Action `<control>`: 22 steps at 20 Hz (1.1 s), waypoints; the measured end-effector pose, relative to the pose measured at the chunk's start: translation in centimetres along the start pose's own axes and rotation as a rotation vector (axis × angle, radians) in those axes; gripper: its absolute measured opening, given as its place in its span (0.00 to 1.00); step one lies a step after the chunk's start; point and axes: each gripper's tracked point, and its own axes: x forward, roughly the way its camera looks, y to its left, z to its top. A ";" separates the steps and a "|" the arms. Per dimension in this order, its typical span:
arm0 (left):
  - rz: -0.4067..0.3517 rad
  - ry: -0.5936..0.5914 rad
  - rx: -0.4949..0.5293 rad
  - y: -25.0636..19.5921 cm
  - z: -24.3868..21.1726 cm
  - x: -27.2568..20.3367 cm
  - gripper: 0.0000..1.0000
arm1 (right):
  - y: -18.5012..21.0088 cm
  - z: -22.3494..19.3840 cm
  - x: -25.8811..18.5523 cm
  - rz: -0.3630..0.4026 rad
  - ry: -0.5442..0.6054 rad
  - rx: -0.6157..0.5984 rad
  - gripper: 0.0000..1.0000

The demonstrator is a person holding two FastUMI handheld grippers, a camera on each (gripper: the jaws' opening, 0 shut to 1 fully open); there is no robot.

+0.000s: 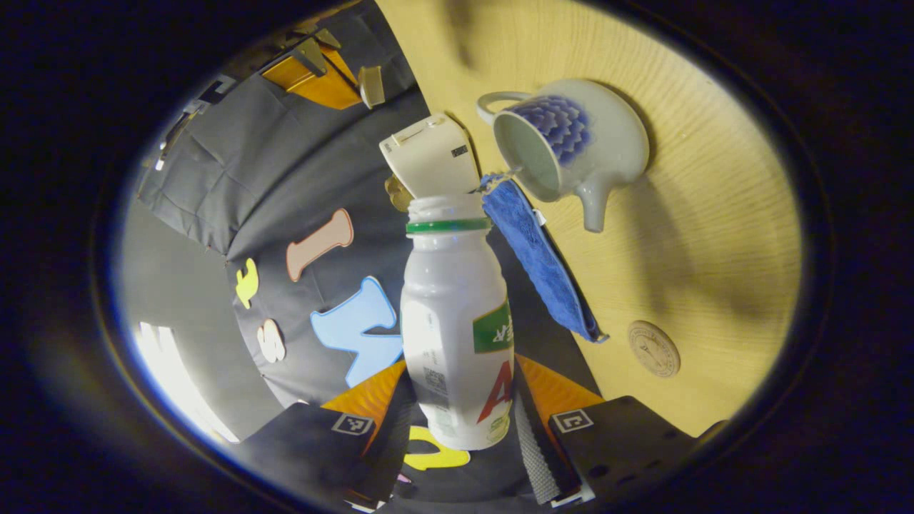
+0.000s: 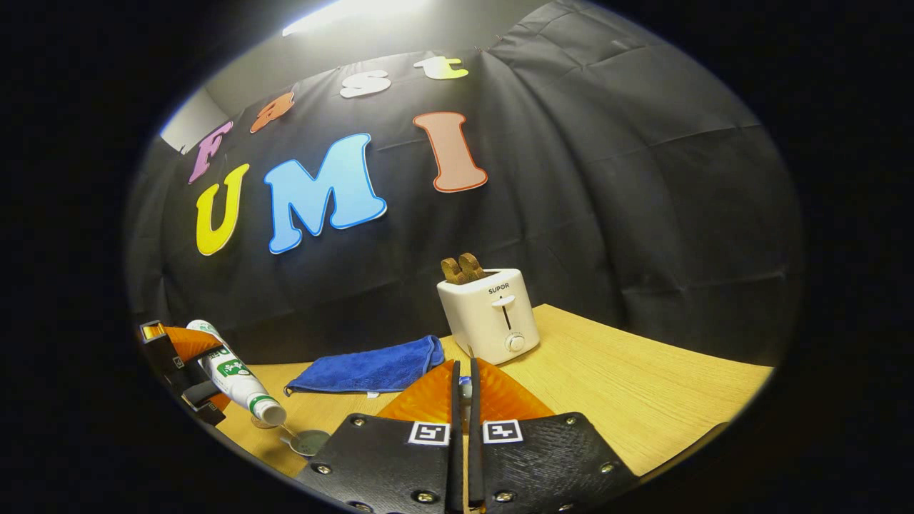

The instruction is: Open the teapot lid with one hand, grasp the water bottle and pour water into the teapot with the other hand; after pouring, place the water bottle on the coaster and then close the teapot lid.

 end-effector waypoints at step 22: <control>-0.106 -0.018 -0.440 -1.9 -0.8 -0.7 0.82 | 0.7 -0.3 -0.5 0.019 0.018 -0.008 0.03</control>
